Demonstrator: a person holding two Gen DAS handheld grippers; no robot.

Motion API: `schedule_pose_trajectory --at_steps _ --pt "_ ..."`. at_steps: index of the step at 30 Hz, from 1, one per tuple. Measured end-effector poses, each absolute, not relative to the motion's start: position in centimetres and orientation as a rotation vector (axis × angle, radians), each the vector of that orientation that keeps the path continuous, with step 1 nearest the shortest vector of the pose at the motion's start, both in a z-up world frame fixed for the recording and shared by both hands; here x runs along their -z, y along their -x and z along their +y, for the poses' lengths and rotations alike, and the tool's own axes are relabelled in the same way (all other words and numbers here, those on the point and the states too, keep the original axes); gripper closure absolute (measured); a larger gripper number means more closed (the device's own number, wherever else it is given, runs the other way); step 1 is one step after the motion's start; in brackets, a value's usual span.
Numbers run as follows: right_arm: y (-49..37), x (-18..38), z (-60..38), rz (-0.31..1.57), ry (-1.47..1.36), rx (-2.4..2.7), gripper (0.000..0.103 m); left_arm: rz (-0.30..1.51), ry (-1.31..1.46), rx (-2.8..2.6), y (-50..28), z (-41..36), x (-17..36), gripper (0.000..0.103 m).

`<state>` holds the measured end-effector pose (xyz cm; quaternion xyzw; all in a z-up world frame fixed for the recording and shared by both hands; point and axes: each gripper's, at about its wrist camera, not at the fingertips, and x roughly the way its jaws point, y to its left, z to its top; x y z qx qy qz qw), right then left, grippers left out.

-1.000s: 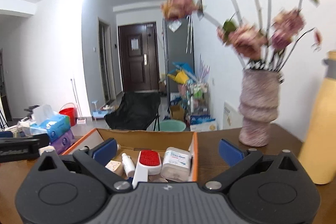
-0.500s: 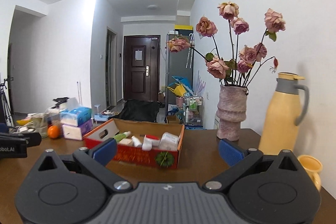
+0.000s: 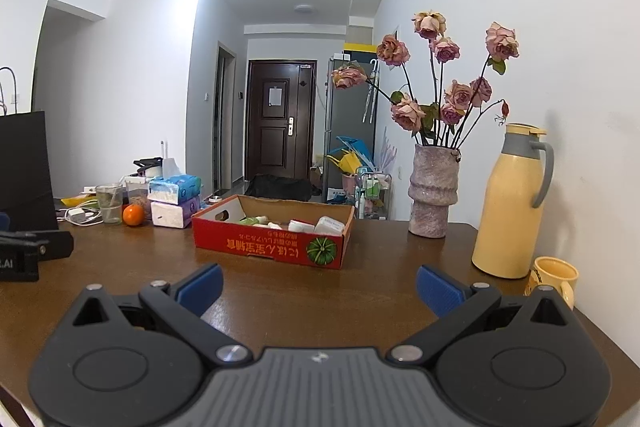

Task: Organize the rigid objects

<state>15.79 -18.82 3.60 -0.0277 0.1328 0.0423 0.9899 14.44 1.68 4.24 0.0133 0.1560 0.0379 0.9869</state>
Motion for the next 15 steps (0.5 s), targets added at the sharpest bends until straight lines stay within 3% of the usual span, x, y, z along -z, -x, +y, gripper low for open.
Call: schedule_pose_trajectory --at_steps 15 --pt "-14.6 -3.2 -18.9 0.277 0.061 -0.080 0.000 0.318 -0.016 -0.076 -12.9 1.7 -3.4 0.000"
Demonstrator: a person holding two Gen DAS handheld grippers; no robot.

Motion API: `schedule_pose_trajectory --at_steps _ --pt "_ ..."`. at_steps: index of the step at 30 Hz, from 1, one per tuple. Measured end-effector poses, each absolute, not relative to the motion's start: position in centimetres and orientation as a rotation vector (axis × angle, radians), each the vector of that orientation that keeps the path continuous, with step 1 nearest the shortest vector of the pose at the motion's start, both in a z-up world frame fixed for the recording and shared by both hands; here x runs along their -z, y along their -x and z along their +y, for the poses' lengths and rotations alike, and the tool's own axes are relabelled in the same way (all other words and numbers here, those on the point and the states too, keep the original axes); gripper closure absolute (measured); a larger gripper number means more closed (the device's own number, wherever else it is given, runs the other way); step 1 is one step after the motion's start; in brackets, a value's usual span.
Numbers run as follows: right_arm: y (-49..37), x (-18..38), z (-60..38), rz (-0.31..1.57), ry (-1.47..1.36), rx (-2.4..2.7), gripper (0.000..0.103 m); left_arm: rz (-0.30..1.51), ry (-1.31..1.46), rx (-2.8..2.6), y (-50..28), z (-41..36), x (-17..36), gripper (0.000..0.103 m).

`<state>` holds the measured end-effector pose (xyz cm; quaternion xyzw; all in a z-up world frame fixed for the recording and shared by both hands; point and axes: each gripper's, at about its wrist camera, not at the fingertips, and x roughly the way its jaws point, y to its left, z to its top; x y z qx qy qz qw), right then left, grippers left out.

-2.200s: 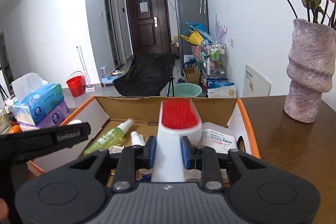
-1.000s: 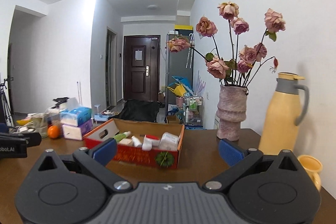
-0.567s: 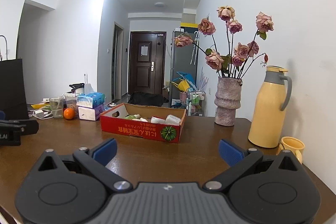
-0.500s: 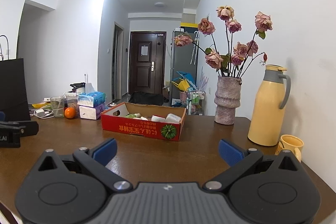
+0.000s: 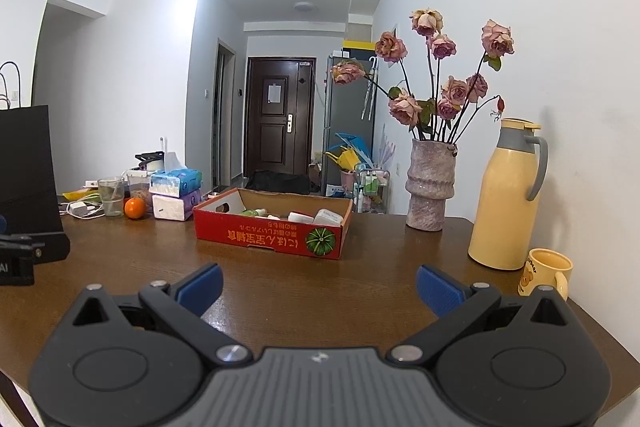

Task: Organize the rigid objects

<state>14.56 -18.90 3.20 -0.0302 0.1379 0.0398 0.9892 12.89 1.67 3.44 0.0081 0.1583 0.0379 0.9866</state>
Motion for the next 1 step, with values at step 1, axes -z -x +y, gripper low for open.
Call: schedule_pose_trajectory --at_steps 1 --pt "-14.61 -3.19 -18.88 0.279 0.062 -0.079 0.000 0.319 -0.016 -0.077 -12.89 1.70 -3.39 0.000"
